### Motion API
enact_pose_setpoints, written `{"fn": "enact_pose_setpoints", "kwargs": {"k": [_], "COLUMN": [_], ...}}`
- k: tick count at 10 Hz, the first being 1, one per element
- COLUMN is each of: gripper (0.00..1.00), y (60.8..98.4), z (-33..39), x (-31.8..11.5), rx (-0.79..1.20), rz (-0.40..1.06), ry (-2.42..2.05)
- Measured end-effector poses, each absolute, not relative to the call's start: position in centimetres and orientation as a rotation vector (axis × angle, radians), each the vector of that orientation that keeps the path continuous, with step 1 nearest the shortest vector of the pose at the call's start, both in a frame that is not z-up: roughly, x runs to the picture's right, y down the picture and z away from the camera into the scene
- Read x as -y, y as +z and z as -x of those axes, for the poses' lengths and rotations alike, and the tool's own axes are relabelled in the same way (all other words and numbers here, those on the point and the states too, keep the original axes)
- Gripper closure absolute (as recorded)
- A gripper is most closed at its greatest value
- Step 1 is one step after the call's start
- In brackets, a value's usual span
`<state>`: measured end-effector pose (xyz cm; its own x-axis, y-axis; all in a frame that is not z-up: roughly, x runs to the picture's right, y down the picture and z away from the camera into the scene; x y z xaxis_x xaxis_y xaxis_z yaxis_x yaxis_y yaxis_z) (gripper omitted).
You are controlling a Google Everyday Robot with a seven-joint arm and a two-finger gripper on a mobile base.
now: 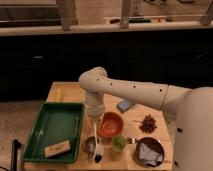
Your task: Place brush in metal cup
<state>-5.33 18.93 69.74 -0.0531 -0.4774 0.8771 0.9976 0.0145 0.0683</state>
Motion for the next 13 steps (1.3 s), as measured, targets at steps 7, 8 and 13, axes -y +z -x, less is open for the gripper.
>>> {"fn": "enact_pose_setpoints", "kwargs": {"k": [7, 8, 13], "gripper": [1.0, 0.98, 0.5], "y": [70.6, 70.8, 71.7], "z": [6.6, 6.6, 6.6], "x": [-20.0, -20.0, -20.6], "rx": [0.953, 0.962, 1.007], "rz": [0.828, 0.831, 0.854], "ry": [-1.413, -1.408, -1.364]}}
